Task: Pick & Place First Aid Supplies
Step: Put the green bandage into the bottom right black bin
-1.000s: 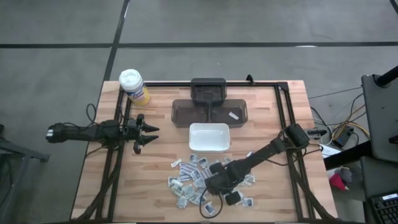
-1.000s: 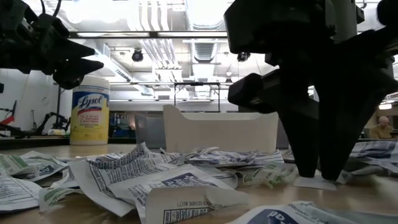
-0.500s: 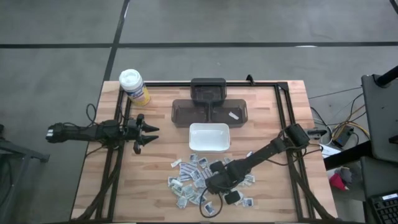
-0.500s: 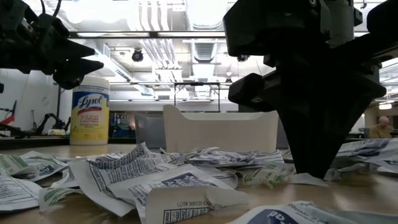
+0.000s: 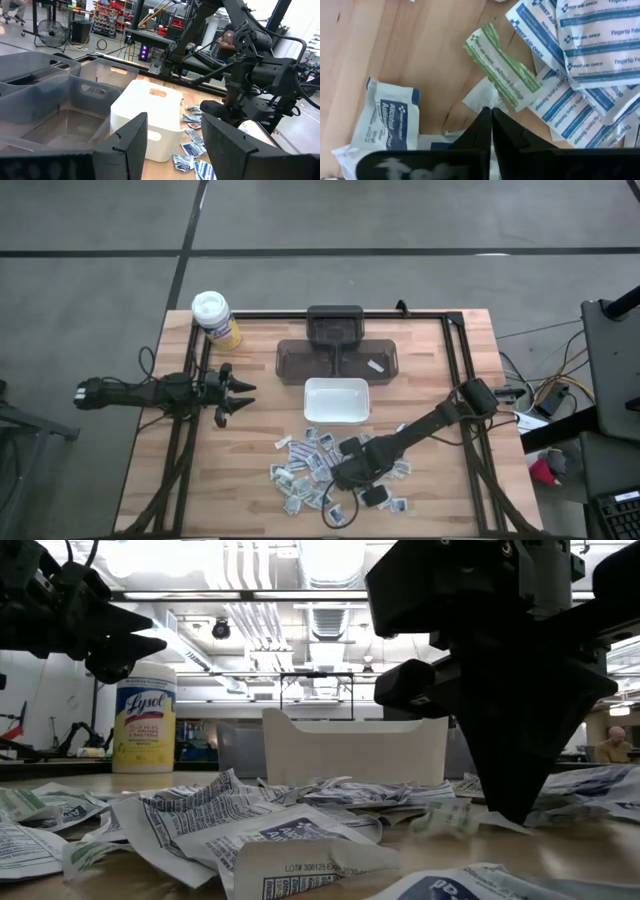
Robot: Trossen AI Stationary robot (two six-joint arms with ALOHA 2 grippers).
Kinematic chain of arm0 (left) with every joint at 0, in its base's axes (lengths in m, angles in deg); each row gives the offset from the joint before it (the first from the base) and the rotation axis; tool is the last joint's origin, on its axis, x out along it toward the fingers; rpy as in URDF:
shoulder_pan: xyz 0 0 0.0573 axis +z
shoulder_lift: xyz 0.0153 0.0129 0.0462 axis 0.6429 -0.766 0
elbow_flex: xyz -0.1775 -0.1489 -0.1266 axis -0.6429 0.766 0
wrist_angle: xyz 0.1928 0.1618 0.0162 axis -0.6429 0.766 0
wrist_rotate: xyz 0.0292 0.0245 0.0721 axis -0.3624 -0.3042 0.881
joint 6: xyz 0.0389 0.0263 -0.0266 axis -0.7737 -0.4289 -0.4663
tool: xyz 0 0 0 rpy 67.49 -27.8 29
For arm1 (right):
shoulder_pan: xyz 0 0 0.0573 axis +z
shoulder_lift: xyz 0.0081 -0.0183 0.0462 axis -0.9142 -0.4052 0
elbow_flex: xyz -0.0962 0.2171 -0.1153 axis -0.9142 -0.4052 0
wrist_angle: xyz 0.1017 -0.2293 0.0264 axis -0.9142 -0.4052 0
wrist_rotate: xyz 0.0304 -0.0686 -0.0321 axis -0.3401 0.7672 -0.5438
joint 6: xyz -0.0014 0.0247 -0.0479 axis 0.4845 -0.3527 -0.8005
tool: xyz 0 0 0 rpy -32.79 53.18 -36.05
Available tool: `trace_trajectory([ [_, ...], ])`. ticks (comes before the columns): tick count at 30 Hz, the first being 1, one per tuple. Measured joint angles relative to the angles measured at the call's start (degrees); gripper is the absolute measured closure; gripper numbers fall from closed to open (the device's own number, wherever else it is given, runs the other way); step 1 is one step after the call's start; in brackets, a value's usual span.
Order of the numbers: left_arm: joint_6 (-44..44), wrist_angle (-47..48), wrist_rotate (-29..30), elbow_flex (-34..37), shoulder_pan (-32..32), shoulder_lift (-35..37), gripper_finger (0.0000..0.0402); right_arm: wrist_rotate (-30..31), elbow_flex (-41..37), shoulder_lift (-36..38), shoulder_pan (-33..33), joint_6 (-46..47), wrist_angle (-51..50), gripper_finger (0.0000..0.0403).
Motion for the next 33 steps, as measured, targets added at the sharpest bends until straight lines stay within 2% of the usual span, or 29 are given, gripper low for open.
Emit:
trace_trajectory([
  [18, 0.00, 0.00, 0.00, 0.00, -0.01, 0.00, 0.0218, -0.40, -0.05, 1.69, -0.69, -0.03, -1.67, 0.0394],
  [24, 0.00, 0.00, 0.01, 0.02, 0.01, -0.02, 0.0218, -1.14, -0.03, 5.43, -1.94, -0.05, -2.51, 0.0394],
  [33, -0.04, -0.04, 0.01, 0.02, -0.01, -0.22, 0.0218, -14.41, -0.14, 15.81, -6.74, -0.70, -2.99, 0.0394],
])
